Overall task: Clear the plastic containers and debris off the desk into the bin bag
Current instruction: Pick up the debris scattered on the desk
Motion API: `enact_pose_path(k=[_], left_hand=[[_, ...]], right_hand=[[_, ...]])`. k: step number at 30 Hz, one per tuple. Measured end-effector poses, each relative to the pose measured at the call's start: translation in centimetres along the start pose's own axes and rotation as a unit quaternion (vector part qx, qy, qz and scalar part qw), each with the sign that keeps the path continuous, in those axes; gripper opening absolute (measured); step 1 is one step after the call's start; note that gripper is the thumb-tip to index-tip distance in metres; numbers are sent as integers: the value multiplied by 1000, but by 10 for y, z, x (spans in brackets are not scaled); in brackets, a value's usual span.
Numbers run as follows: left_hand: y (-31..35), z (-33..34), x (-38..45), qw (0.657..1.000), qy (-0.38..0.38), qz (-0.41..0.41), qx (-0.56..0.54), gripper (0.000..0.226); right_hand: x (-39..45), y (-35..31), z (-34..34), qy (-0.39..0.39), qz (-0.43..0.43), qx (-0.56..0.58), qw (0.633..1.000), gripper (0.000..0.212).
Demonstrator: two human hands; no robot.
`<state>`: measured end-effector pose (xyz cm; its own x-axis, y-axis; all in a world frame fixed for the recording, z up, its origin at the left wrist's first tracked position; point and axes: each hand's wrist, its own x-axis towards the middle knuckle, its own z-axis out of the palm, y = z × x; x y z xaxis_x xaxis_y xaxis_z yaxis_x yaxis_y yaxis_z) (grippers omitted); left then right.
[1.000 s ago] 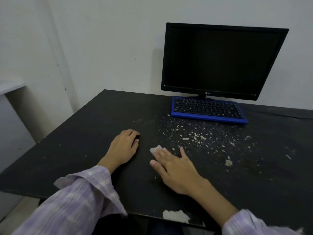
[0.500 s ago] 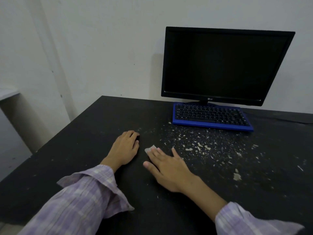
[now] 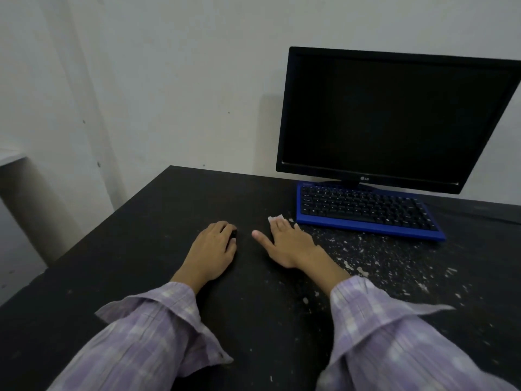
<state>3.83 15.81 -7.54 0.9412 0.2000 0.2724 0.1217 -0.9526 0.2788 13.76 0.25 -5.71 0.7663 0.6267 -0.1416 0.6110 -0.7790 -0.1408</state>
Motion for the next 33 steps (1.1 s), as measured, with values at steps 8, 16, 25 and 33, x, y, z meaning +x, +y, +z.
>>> enact_pose_path(k=[8,16,25,33], left_hand=[[-2,2,5,1000,2,-10,-4,41],[0,2,5,1000,3,-13,-3,42],[1,2,5,1000,0,-18,-6,44],[-4,7,6,1000,10,-8,-9,42]], right_hand=[[62,0,-8,17,46,-7,999,94],[91,-11,-15,16,-35,22,999,74],[56,7,-9,25,-82,-32,996,75],[116,-10,-15,26,25,-15,999,91]])
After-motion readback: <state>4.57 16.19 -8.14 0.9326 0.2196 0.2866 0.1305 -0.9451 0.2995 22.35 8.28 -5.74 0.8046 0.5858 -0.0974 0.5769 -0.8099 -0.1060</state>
